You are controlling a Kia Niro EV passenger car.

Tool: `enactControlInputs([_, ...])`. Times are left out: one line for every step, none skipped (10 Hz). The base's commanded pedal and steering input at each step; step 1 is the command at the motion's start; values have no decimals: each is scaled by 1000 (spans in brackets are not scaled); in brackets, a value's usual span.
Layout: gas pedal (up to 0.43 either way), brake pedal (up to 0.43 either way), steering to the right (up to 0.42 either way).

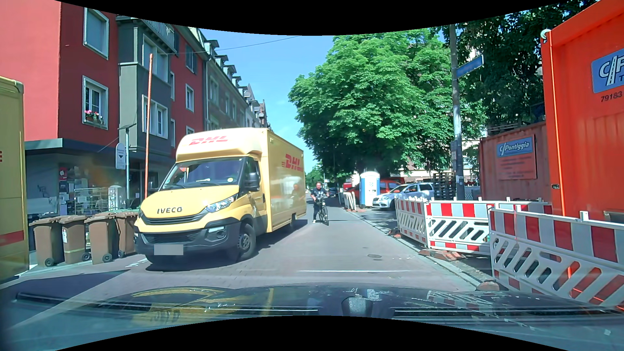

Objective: Follow the waypoints while adhering to traffic rules and regulations

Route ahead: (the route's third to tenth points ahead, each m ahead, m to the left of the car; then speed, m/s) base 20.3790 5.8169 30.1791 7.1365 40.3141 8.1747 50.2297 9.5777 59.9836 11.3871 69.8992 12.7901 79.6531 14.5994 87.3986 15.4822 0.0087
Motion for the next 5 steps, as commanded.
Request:
enactControlInputs([0,226,313])
enactControlInputs([0,226,313])
enactControlInputs([0,226,313])
enactControlInputs([0,226,313])
enactControlInputs([0,226,313])
